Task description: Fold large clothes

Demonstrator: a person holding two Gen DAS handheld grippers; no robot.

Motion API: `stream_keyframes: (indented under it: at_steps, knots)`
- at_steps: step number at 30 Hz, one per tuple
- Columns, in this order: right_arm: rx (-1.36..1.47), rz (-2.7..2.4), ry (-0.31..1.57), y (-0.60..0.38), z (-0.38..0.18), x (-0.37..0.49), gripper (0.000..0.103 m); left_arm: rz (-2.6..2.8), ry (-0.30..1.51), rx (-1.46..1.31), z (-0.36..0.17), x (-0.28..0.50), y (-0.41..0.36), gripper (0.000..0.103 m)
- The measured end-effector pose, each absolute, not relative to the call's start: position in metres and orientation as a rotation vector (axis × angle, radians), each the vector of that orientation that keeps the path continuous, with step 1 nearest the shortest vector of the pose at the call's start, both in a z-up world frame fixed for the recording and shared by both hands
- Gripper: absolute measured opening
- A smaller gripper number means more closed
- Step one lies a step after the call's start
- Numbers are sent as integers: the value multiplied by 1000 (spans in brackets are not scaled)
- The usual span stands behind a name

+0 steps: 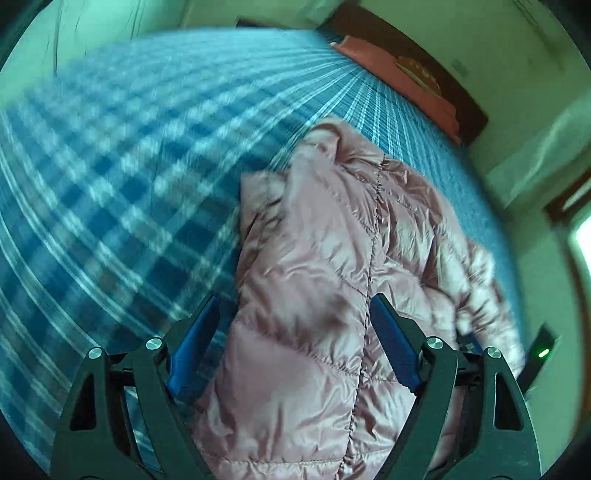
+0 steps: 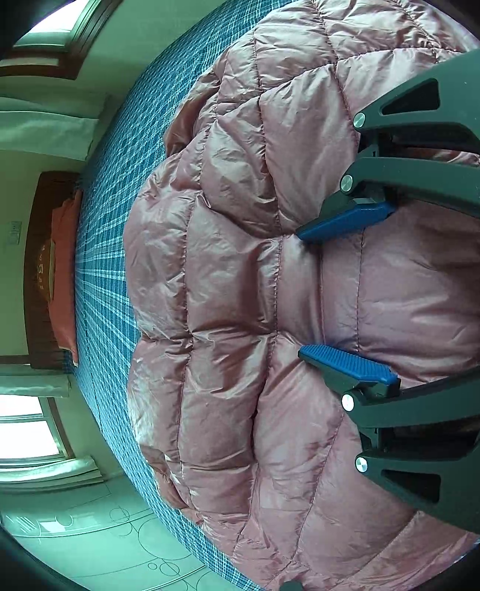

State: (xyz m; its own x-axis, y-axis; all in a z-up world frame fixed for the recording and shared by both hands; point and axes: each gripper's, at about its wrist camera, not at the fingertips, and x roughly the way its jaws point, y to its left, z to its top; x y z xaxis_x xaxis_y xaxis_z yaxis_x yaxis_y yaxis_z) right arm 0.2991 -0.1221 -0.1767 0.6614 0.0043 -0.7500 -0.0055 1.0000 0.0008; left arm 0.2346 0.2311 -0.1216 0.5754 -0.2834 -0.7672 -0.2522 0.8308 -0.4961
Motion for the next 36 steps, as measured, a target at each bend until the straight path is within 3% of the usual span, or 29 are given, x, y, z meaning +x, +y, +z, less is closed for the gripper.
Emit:
stream_keyframes:
  at_steps: [9, 13, 21, 22, 24, 27, 30, 36]
  knots:
    - [-14, -3, 844, -118, -175, 299, 58, -152, 975, -747, -145, 258, 230, 86]
    - [-18, -9, 843, -114, -175, 298, 58, -152, 990, -754, -150, 265, 231, 68]
    - [-27, -17, 839, -110, -176, 298, 58, -165, 976, -750, -153, 278, 235, 66]
    - [-28, -17, 838, -109, -176, 298, 58, -160, 968, -734, -152, 278, 233, 63]
    - [-28, -17, 838, -109, -176, 298, 58, -160, 948, -716, -151, 274, 231, 44]
    - [-28, -17, 837, -109, -176, 298, 58, -184, 926, -735, -146, 266, 230, 25]
    - [-24, -17, 836, -109, -175, 299, 58, -183, 887, -693, -124, 260, 222, 18]
    - [9, -15, 835, -118, -161, 295, 58, -237, 784, -612, -59, 249, 189, 16]
